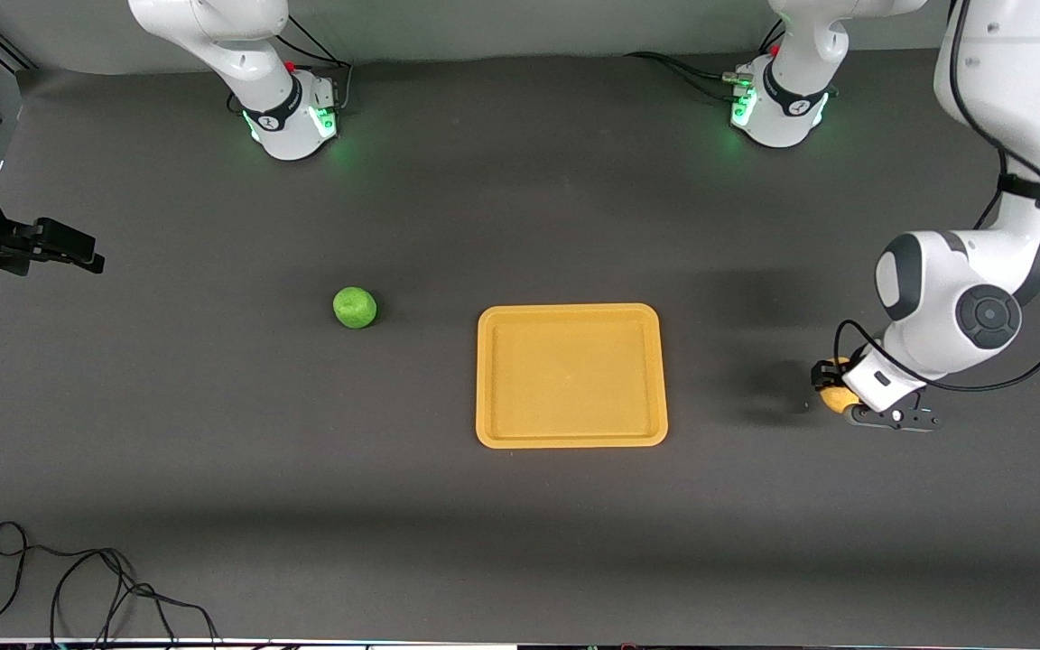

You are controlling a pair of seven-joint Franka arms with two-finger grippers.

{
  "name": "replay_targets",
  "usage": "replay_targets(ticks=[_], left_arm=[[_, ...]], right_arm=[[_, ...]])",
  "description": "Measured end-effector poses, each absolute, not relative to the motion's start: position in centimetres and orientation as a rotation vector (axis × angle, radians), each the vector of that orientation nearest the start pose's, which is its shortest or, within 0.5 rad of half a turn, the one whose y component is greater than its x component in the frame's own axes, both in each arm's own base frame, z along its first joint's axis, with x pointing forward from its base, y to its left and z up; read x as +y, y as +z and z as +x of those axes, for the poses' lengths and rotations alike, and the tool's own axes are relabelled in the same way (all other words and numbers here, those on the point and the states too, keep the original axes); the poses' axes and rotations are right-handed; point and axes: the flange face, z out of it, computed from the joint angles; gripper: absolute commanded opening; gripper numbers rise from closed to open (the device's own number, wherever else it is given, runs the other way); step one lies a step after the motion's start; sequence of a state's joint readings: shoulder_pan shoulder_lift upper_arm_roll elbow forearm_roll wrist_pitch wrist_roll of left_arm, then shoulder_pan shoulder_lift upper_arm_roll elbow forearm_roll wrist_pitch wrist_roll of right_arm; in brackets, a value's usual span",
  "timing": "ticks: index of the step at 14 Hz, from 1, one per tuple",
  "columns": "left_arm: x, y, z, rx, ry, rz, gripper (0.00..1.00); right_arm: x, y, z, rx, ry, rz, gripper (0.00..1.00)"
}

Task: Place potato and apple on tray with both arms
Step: 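Reach the left gripper down to the yellow potato and grasp it, then carry the potato over the tray and release it with the left gripper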

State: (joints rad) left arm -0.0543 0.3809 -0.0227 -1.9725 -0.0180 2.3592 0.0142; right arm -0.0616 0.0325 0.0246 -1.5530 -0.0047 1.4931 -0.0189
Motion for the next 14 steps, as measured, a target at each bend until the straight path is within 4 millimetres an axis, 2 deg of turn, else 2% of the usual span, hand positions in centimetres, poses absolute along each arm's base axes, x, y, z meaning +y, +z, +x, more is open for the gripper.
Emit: replay_targets(ticks=[2, 4, 6, 8, 10, 11, 14], left_arm=[[-12.1, 29.4, 60.8, 0.080, -0.048, -3.184, 0.34], [-20.3, 30.0, 59.7, 0.069, -0.066, -3.203, 0.33], [-27.1, 29.2, 57.9, 0.124, -0.051, -3.210, 0.33], [-32.0, 26.8, 56.1, 0.184, -0.012, -3.205, 0.32], [-35.0, 24.1, 55.4, 0.205, 0.026, -3.200, 0.32], [-35.6, 22.7, 55.3, 0.212, 0.045, -3.196, 0.32], [-35.4, 20.0, 55.8, 0.198, 0.073, -3.186, 0.36]], right_arm=[[-2.1, 60.8, 55.5, 0.028, 0.144, -3.139, 1.00], [-2.1, 60.9, 55.5, 0.027, 0.143, -3.140, 1.00], [-2.1, 60.9, 55.5, 0.027, 0.143, -3.140, 1.00], [-2.1, 60.8, 55.5, 0.027, 0.144, -3.139, 1.00], [-2.1, 60.8, 55.5, 0.027, 0.145, -3.139, 1.00], [-2.1, 60.8, 55.5, 0.027, 0.145, -3.139, 1.00], [-1.6, 60.8, 55.5, 0.013, 0.146, -3.139, 1.00]])
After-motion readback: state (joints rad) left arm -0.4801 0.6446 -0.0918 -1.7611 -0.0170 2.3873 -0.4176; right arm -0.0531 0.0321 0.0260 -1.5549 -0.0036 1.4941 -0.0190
